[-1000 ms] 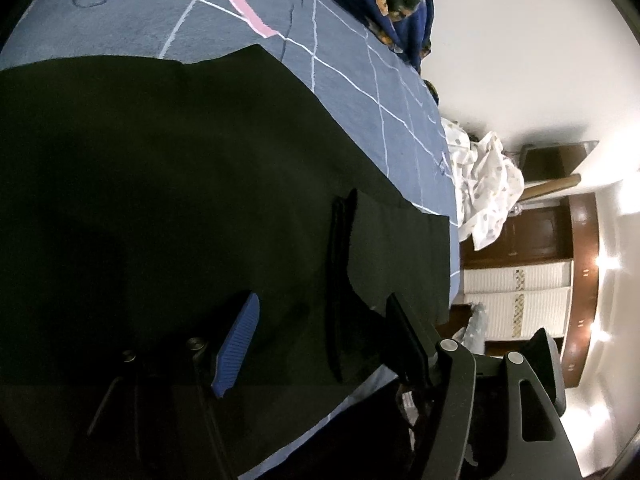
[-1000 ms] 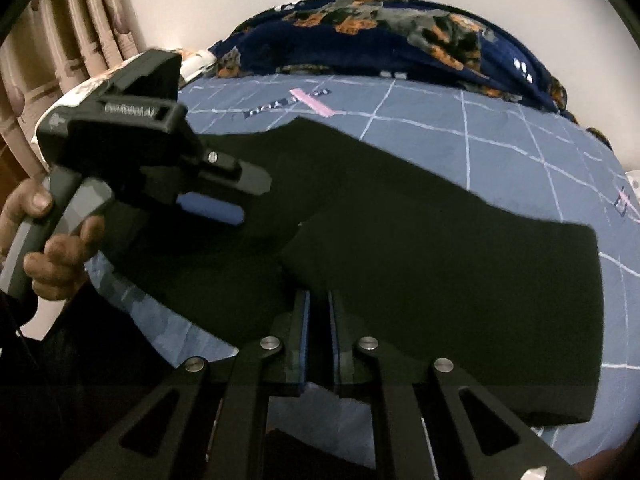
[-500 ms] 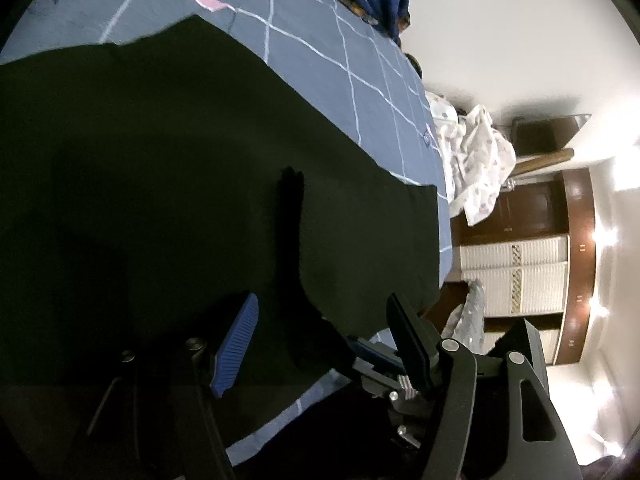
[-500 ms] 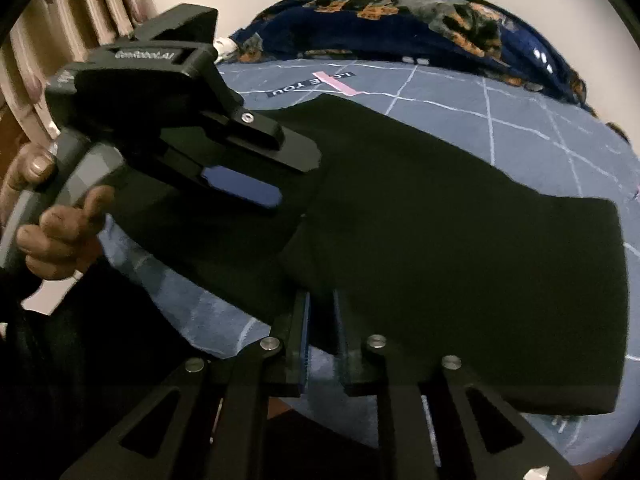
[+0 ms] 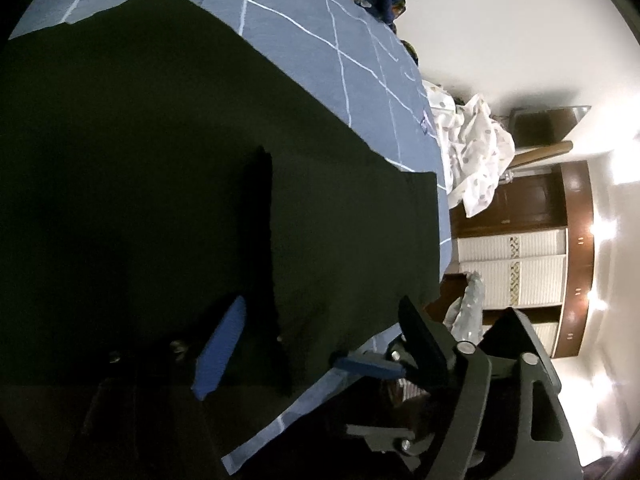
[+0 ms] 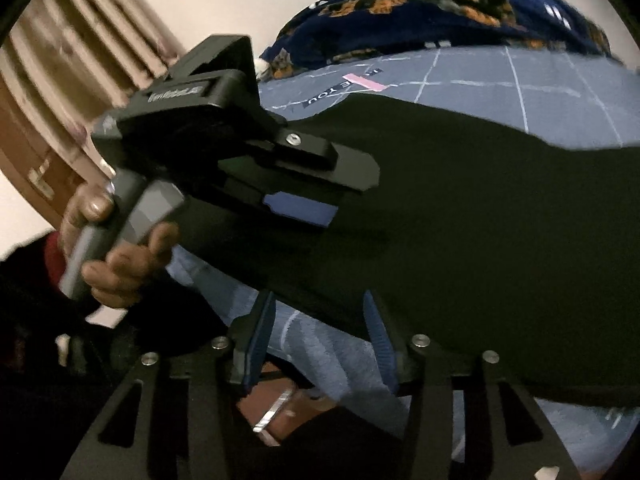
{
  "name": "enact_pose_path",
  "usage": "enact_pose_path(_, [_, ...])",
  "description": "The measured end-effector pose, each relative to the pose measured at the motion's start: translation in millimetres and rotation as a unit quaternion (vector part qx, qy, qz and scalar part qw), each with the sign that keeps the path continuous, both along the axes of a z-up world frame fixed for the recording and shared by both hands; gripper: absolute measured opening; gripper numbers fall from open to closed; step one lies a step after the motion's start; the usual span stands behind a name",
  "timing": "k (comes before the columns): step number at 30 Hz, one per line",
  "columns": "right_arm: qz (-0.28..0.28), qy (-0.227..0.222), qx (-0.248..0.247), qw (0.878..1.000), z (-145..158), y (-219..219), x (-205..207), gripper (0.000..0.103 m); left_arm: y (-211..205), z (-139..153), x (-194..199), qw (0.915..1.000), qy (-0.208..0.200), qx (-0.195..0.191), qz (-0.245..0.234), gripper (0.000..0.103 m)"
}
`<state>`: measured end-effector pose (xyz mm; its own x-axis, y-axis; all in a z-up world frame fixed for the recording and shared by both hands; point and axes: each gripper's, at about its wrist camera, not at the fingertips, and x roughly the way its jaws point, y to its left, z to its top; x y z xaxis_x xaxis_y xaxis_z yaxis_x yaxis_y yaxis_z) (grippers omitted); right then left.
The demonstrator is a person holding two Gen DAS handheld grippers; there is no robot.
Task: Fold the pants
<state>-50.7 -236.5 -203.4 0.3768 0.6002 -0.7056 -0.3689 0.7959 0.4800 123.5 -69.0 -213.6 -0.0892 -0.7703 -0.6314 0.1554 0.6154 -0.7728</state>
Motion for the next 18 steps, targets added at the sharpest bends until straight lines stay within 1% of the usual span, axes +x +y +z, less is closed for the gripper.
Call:
enact_pose_path(3, [-0.01,0.012,0.03,0.999,-2.7,-8.3,1.5,0.044,-7.2,0.4,-0.4,0.9999,-0.011,-0.006,0.002,0.086])
enact_pose_path(4, [-0.013,0.015,0.038,0.999,-3.4,-10.2,1.8,0.044,-11.6,2.1,-2.0,0.9997,-0.024,-0.005,-0.004,0.086])
enact_pose_path(5, [-0.017,0.02,0.048,0.999,-4.1,-12.6,2.4,0.044,-13.9,3.1,-3.6,0.9994,-0.035,-0.002,-0.007,0.083])
enact_pose_path(7, [-0.022,0.028,0.062,0.997,-4.8,-16.3,5.5,0.044,-20.1,4.1,-7.2,0.9982,-0.055,0.019,-0.014,0.06])
enact_pose_path(8, [-0.025,0.031,0.07,0.997,-5.7,-18.4,6.3,0.045,-22.4,1.0,-7.8,0.998,-0.052,0.028,-0.021,0.03])
enact_pose_path(9, [-0.029,0.034,0.076,0.996,-6.6,-21.1,7.3,0.047,-22.6,-4.9,-8.5,0.9981,-0.043,0.039,-0.021,0.018])
enact_pose_path(10, [-0.032,0.037,0.083,0.995,-7.3,-22.9,7.9,0.047,-20.1,-9.2,-8.1,0.9985,-0.035,0.039,-0.016,0.011])
enact_pose_path(12, [-0.039,0.048,0.099,0.993,-10.5,-27.1,9.9,0.052,-14.2,-14.5,-8.2,0.9995,-0.021,0.024,0.002,0.009])
enact_pose_path(16, [-0.052,0.066,0.127,0.988,-14.0,-33.5,14.3,0.053,-12.3,-10.5,-12.4,0.9987,-0.036,0.035,0.002,0.007])
enact_pose_path(18, [-0.055,0.064,0.131,0.988,-10.3,-36.9,16.2,0.055,-11.9,-9.7,-13.1,0.9987,-0.034,0.037,0.005,0.007])
